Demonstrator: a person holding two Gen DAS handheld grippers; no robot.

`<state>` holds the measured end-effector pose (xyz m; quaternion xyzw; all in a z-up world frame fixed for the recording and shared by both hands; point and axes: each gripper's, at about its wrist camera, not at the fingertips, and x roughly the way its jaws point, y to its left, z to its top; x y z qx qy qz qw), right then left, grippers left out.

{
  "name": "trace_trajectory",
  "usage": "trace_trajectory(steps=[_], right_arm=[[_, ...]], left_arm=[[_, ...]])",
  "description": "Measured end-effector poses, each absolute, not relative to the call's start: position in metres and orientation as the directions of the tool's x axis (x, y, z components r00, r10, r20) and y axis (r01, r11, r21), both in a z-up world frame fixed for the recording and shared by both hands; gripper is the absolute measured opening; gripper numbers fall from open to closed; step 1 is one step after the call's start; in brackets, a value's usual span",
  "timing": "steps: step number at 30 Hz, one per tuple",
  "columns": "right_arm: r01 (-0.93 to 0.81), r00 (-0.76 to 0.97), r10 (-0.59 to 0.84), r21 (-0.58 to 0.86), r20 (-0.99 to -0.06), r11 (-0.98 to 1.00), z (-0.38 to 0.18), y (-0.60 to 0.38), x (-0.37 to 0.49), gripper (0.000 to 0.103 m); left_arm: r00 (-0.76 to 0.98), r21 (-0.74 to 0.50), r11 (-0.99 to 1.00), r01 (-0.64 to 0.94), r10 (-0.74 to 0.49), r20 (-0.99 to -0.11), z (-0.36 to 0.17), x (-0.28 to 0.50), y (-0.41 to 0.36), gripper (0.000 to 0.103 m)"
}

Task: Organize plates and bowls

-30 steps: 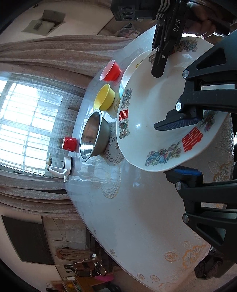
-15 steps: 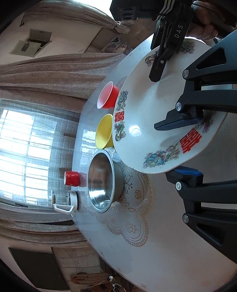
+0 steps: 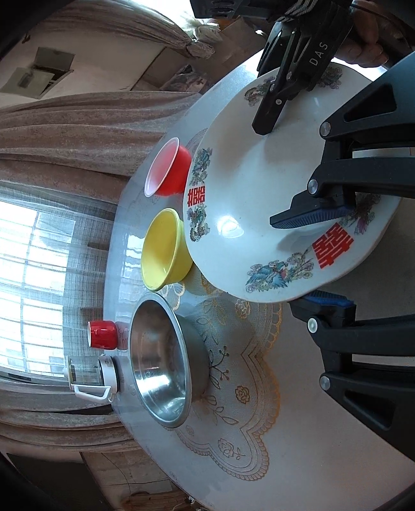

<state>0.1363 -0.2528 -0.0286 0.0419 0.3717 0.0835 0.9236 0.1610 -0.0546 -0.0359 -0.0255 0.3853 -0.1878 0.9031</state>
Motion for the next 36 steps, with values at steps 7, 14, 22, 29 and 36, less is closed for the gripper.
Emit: trace_trajectory(steps=[7,14,22,29,36], right_arm=[[-0.088,0.697,0.172,0.155,-0.696,0.984,-0.040,-0.264,0.133,0.032],[-0.091,0.704,0.178,0.162,-0.687,0.983,-0.041,-0.262,0.131,0.035],[-0.092,0.688,0.185,0.168,-0.702,0.981,-0.039,-0.260,0.124,0.035],[-0.089,0.692,0.204,0.199,-0.693,0.976,-0.033,-0.263,0.110,0.036],[-0.079,0.713,0.198,0.203,-0.673,0.976,-0.030,-0.264,0.101,0.035]], left_arm=[[0.620,-0.186,0.919,0.347,-0.374,-0.690,-0.041,0.155,-0.061,0.036],[0.633,-0.154,0.930,0.334,-0.343,-0.694,-0.042,0.152,-0.067,0.035],[0.647,-0.143,0.940,0.308,-0.318,-0.693,-0.042,0.149,-0.066,0.038],[0.678,-0.131,0.954,0.269,-0.284,-0.678,-0.038,0.142,-0.060,0.038],[0.699,-0.110,0.960,0.256,-0.262,-0.666,-0.035,0.134,-0.060,0.038]])
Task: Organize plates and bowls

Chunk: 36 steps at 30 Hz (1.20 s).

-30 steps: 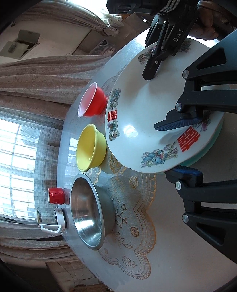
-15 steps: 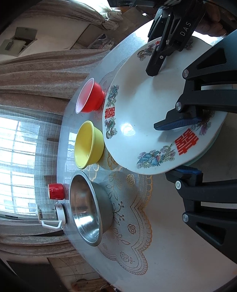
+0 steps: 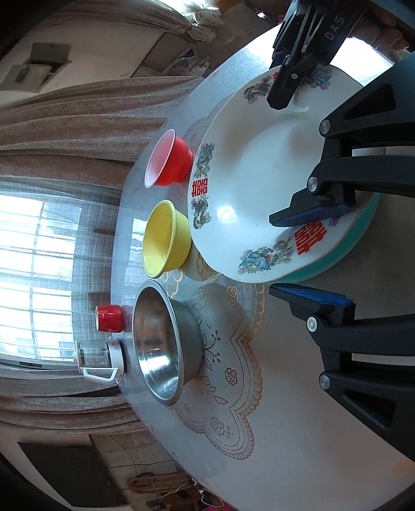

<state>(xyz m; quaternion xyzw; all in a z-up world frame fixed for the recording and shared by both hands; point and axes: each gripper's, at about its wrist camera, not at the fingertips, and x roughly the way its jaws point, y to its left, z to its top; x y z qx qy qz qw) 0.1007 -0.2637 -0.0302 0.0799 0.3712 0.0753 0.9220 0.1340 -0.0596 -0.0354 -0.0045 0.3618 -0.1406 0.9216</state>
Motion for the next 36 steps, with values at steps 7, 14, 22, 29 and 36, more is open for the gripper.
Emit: trace_trajectory(steps=[7,14,22,29,36], right_arm=[[-0.069,0.714,0.222,0.249,-0.664,0.966,-0.034,-0.268,0.103,0.030],[-0.042,0.709,0.219,0.270,-0.670,0.962,-0.039,-0.268,0.105,0.029],[-0.032,0.695,0.209,0.261,-0.688,0.965,-0.037,-0.266,0.104,0.031],[-0.001,0.696,0.163,0.226,-0.699,0.974,-0.029,-0.265,0.100,0.034],[0.033,0.711,0.104,0.180,-0.695,0.983,-0.018,-0.263,0.098,0.037]], left_arm=[[0.702,-0.089,0.966,0.242,-0.238,-0.671,-0.036,0.131,-0.064,0.038],[0.714,-0.083,0.972,0.218,-0.217,-0.666,-0.031,0.126,-0.063,0.038],[0.729,-0.084,0.975,0.205,-0.210,-0.652,-0.027,0.118,-0.060,0.038],[0.742,-0.119,0.979,0.165,-0.203,-0.639,-0.021,0.116,-0.039,0.038],[0.749,-0.135,0.984,0.119,-0.179,-0.638,-0.019,0.117,-0.017,0.038]])
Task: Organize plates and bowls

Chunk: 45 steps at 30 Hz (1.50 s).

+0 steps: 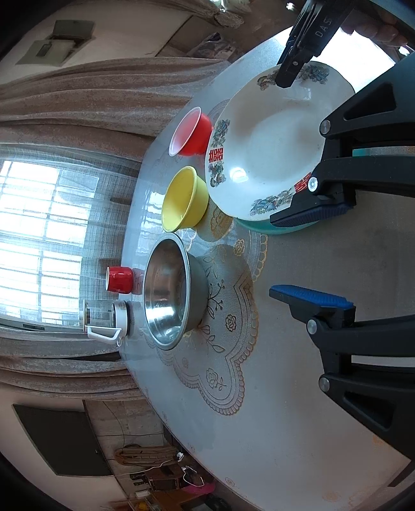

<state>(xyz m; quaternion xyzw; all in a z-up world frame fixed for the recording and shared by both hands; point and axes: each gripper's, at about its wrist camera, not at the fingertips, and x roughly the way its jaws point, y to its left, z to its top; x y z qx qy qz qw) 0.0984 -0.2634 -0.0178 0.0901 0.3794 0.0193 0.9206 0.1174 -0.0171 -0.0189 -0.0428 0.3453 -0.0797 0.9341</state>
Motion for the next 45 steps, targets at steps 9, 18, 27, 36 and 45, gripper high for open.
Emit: trace_trajectory(steps=[9,18,27,36,45], right_arm=[[0.042,0.730,0.053,0.122,-0.681,0.992,0.000,-0.259,0.101,0.039],[0.048,0.723,0.019,0.078,-0.691,0.996,-0.007,-0.254,0.102,0.039],[0.075,0.704,0.063,0.162,-0.707,0.984,-0.020,-0.263,0.105,0.039],[0.069,0.696,0.053,0.140,-0.716,0.988,-0.026,-0.258,0.109,0.034],[0.101,0.721,0.029,0.147,-0.692,0.984,-0.009,-0.263,0.110,0.040]], left_arm=[[0.743,-0.145,0.987,0.066,-0.145,-0.653,-0.021,0.120,0.012,0.038],[0.742,-0.155,0.987,0.033,-0.128,-0.658,-0.025,0.120,0.028,0.038],[0.726,-0.219,0.970,0.108,-0.228,-0.649,-0.025,0.114,0.019,0.039],[0.726,-0.183,0.979,0.091,-0.191,-0.661,-0.026,0.120,0.018,0.039],[0.700,-0.185,0.983,0.015,-0.143,-0.700,-0.032,0.133,0.042,0.038]])
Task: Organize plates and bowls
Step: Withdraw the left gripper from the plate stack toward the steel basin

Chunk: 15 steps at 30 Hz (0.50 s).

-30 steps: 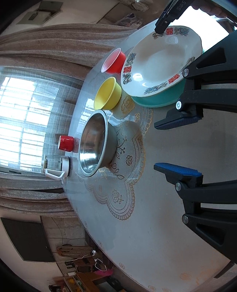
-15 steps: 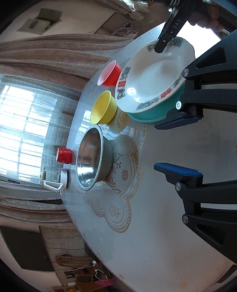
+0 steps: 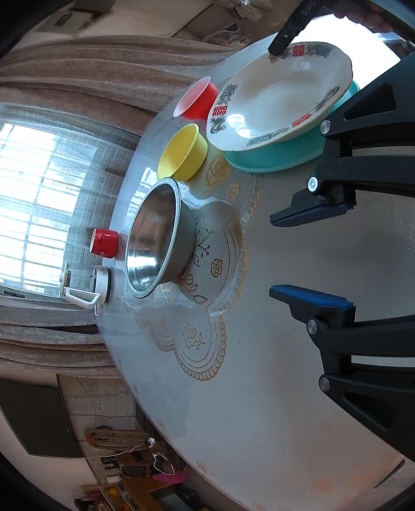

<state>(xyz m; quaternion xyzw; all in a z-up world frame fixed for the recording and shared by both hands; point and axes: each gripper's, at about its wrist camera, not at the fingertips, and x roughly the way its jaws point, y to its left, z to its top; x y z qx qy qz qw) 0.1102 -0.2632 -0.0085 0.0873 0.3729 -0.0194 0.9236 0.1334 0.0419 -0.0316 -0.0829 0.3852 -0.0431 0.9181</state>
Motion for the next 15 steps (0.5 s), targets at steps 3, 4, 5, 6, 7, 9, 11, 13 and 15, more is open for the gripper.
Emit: trace_trajectory(steps=[3,4,5,6,7,9,11,13,15], right_arm=[[0.084,0.742,0.011,0.109,-0.671,0.990,0.006,-0.258,0.113,0.040],[0.079,0.747,0.010,0.103,-0.664,0.992,0.009,-0.256,0.114,0.040],[0.070,0.750,0.015,0.101,-0.661,0.992,0.012,-0.255,0.116,0.040],[0.061,0.750,0.023,0.103,-0.661,0.993,0.014,-0.252,0.119,0.040],[0.048,0.750,0.037,0.109,-0.661,0.993,0.015,-0.250,0.122,0.040],[0.009,0.745,0.082,0.133,-0.662,0.991,0.016,-0.242,0.127,0.040],[-0.036,0.733,0.143,0.173,-0.665,0.984,0.017,-0.232,0.133,0.040],[-0.091,0.707,0.223,0.226,-0.671,0.970,0.015,-0.221,0.140,0.040],[-0.132,0.672,0.297,0.286,-0.678,0.949,0.013,-0.209,0.152,0.040]], left_arm=[[0.698,-0.198,0.980,-0.012,-0.133,-0.704,-0.033,0.136,0.053,0.038],[0.702,-0.202,0.979,-0.013,-0.135,-0.699,-0.033,0.137,0.056,0.038],[0.709,-0.200,0.980,-0.015,-0.131,-0.693,-0.033,0.137,0.059,0.038],[0.714,-0.195,0.981,-0.020,-0.122,-0.689,-0.032,0.138,0.062,0.038],[0.718,-0.192,0.981,-0.025,-0.116,-0.686,-0.031,0.139,0.065,0.038],[0.726,-0.202,0.979,-0.031,-0.117,-0.677,-0.030,0.141,0.074,0.038],[0.733,-0.218,0.975,-0.040,-0.120,-0.670,-0.028,0.145,0.083,0.038],[0.732,-0.241,0.969,-0.043,-0.134,-0.668,-0.026,0.151,0.091,0.038],[0.735,-0.258,0.965,-0.044,-0.143,-0.663,-0.022,0.158,0.096,0.039]])
